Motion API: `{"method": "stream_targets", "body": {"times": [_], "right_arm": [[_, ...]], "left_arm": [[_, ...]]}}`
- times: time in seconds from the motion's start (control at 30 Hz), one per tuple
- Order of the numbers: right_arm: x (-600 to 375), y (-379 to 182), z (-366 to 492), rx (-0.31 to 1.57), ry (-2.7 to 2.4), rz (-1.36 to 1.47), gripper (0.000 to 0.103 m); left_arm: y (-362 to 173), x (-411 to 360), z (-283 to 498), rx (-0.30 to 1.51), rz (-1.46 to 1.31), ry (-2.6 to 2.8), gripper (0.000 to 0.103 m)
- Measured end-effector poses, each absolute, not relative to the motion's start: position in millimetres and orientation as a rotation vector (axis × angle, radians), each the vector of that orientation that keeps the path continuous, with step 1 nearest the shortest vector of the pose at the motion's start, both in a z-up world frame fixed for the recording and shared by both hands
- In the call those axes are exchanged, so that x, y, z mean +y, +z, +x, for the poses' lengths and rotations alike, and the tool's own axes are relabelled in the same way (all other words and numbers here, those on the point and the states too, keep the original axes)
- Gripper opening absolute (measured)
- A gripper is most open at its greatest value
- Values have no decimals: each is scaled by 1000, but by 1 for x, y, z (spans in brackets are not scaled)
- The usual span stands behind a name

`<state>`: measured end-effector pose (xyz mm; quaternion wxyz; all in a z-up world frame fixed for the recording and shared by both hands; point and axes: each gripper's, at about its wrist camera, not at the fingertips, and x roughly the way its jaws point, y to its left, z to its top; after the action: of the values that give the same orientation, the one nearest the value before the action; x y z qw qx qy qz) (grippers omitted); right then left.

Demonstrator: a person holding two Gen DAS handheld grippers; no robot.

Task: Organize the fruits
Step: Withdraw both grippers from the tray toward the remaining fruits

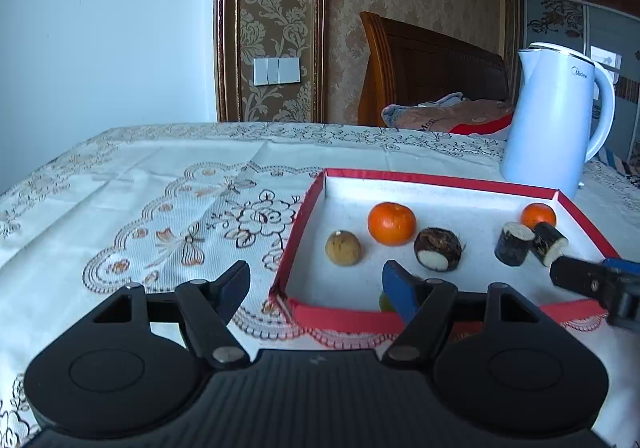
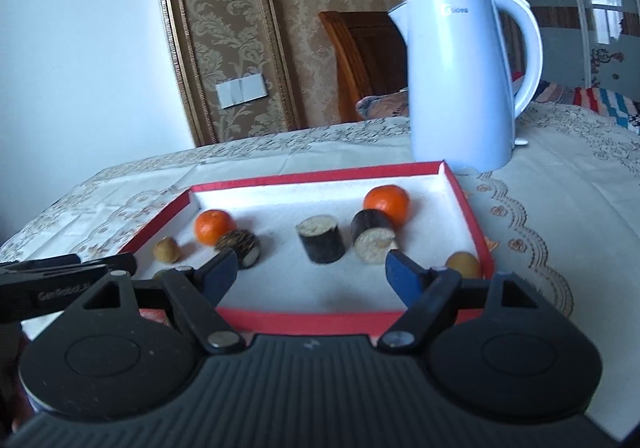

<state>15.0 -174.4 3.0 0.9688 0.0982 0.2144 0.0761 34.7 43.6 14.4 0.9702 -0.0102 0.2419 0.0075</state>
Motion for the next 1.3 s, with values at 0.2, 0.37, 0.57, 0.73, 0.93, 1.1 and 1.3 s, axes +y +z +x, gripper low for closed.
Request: {"method": "stream_targets", "body": {"times": [0.2,0.37,0.57,0.73,0.93,1.1,1.3], "right_arm": [[-164,-1,-15,470,242,158,81],[-149,-6,-27,511,303,121,81],[-137,-7,-28,525,329,79,81],[-126,-7,-24,544,341,47,81],[-106,-7,-20,541,347,-18,81],[-97,-8,-13,573,306,-51,79],[-114,-10,-13,607,195,12,80]], "left_arm": [[13,45,34,496,-23,17,73],[13,53,33,496,-61,42,73],[12,59,36,514,-88,42,73],[12,58,35,510,-82,43,73],[12,60,35,510,-92,42,73],[13,59,34,503,-91,37,73],[14,60,29,491,-92,25,73]]}}
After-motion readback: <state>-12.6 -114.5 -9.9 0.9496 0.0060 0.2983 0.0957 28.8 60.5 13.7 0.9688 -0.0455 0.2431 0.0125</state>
